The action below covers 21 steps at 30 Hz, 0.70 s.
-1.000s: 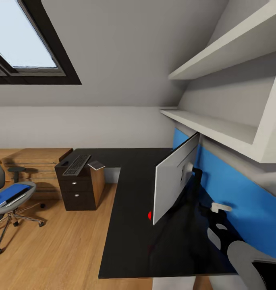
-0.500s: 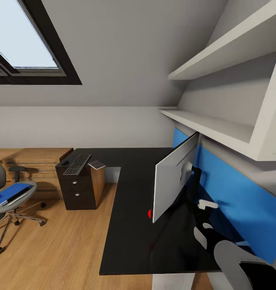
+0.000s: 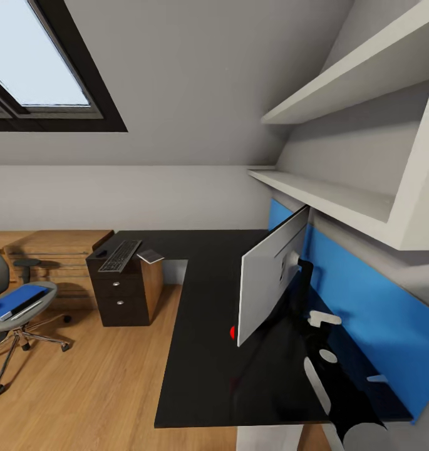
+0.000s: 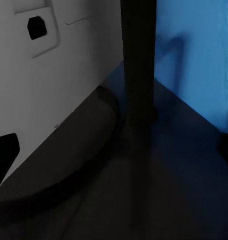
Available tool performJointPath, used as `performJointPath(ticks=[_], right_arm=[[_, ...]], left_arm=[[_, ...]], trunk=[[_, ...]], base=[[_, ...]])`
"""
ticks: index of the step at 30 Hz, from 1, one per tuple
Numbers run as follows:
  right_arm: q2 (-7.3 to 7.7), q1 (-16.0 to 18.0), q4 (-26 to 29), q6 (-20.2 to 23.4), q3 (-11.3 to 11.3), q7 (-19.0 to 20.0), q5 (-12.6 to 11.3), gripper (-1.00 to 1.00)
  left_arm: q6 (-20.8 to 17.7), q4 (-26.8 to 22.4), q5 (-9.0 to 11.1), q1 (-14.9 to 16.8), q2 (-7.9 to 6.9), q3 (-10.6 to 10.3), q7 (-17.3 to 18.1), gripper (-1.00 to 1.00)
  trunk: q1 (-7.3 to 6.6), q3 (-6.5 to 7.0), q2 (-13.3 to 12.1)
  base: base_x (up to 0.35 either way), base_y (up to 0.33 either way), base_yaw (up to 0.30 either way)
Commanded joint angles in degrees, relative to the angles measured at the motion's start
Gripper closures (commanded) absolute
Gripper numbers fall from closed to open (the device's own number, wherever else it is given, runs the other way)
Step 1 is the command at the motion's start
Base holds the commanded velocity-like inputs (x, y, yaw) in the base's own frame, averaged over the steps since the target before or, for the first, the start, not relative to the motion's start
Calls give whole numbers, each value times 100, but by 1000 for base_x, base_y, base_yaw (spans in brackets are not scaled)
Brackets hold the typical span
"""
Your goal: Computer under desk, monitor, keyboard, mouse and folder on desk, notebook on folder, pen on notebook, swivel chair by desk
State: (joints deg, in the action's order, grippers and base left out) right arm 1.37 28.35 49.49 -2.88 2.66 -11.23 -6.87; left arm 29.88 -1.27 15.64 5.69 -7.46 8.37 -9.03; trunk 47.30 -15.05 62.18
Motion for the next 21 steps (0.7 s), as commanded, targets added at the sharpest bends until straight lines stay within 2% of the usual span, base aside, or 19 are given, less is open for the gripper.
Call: performJointPath(ticks=[1, 6, 8, 11, 12, 13, 15, 17, 18, 21], right_arm=[[1, -141, 289, 168, -13, -64, -60, -100], [-48, -707, 1638, 1176, -24, -421, -78, -100], [-215, -854, 2133, 1714, -25, -541, -83, -100], [-397, -927, 2493, 2083, -32, -585, -85, -100], [-554, -970, 2719, 2294, -61, -621, -81, -100], [-649, -987, 2842, 2397, -109, -657, -77, -100], [-721, -997, 2941, 2463, -204, -712, -74, -100], [-789, -1007, 3047, 2521, -475, -848, -71, -100], [-827, -1011, 3128, 2548, -918, -1116, -70, -100], [-849, -1014, 3180, 2556, -1496, -1533, -71, -100]], left_arm=[[17, 4, -27, 4, 0, 42, -2, -100], [17, 4, -28, 5, 0, 42, -2, -100], [18, 4, -30, 3, 3, 42, -2, -100], [19, 1, -33, 4, 8, 45, -2, -100], [23, -2, -34, 4, 17, 48, -2, -100], [24, -3, -38, 5, 23, 49, -2, -100], [25, -4, -40, 4, 27, 50, -2, -100], [26, -4, -42, 5, 31, 49, -2, -100], [26, -5, -43, 5, 33, 45, -2, -100], [26, -5, -43, 5, 38, 44, -2, -100]], trunk=[[1, -7, 4], [1, -7, 4], [1, -7, 4], [1, -7, 4], [1, -7, 4], [1, -7, 4], [1, -7, 4], [1, -7, 4], [1, -7, 4], [1, -7, 4]], base=[[0, 0, 0], [0, 0, 0], [0, 0, 0], [0, 0, 0], [0, 0, 0], [0, 0, 0], [0, 0, 0], [0, 0, 0], [0, 0, 0], [0, 0, 0]])
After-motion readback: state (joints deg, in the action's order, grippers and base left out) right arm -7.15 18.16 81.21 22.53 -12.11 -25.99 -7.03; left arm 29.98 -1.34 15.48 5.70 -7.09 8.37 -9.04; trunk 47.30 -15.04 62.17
